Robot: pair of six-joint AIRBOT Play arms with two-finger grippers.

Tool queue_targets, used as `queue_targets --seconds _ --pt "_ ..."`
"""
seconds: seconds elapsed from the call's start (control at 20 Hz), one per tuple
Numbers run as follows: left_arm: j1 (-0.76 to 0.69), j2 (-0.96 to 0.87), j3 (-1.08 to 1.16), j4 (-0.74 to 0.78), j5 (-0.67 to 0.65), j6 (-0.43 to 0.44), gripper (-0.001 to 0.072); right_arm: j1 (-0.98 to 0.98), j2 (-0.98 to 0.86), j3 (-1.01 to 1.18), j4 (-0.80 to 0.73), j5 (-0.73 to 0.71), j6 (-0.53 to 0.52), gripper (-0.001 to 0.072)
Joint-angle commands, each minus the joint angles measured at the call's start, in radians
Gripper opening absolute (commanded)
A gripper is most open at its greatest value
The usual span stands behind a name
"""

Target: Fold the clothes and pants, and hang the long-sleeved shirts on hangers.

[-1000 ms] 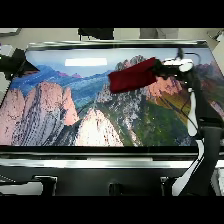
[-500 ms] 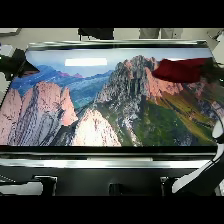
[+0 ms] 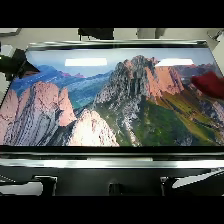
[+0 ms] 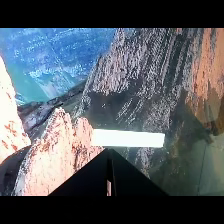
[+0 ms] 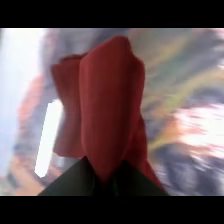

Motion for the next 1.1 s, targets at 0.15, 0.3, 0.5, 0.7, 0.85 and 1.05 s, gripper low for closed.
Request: queue_targets --seconds 0.15,0.3,0.5,0.7,0.85,1.05 --pt "-0.024 0.0 0.0 0.0 -0.016 0.0 0.0018 -0.043 0.076 0.0 -0.489 0.462 0.213 0.0028" --pt "-0.034 0.001 0.0 0.0 -0.016 0.003 0.0018 -0.043 0.078 -0.011 -0.541 0.591 0.156 0.0028" --pt "-0.038 0.001 0.0 0.0 -0.016 0.004 0.0018 -0.043 0.08 -0.025 -0.657 0.69 0.085 0.0029" --pt "-0.038 0.001 0.0 0.0 -0.016 0.004 0.0018 -0.043 0.08 -0.025 -0.695 0.705 0.041 0.003" --pt "-0.038 0.001 0.0 0.0 -0.015 0.004 0.0018 -0.043 0.08 -0.025 -0.706 0.727 0.037 0.0031" --pt "-0.038 0.001 0.0 0.0 -0.015 0.004 0.0018 -0.043 0.08 -0.025 -0.708 0.757 0.026 0.0223"
